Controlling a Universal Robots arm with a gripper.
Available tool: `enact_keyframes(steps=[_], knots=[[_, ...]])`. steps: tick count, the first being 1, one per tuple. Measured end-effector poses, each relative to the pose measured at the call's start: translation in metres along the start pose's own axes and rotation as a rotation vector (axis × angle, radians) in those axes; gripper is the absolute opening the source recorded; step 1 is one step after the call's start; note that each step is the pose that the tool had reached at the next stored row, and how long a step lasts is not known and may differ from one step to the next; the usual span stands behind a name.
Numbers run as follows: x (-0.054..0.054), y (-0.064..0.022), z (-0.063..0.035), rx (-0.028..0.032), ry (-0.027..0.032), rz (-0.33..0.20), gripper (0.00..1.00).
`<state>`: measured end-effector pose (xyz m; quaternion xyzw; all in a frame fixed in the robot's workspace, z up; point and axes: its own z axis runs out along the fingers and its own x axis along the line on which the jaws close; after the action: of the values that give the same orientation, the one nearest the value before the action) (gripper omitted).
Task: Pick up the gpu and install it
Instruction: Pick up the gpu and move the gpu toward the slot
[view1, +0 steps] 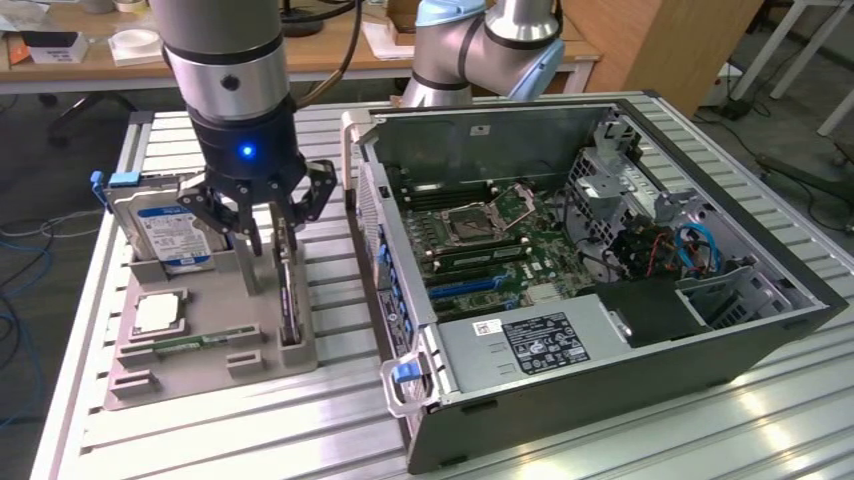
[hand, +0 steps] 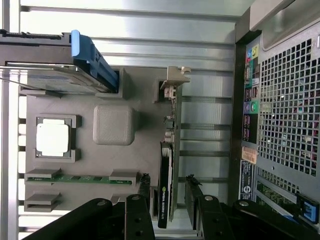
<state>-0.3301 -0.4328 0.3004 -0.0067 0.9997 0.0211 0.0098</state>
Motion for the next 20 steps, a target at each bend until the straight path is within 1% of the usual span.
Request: enact_keyframes(steps=[10, 20], knots=[[0.0000, -0.0001, 0.0025, 0.0000, 0.0000, 0.000, 0.42], [0.0001, -0.0001, 0.0027, 0.0000, 0.0000, 0.000, 0.42]])
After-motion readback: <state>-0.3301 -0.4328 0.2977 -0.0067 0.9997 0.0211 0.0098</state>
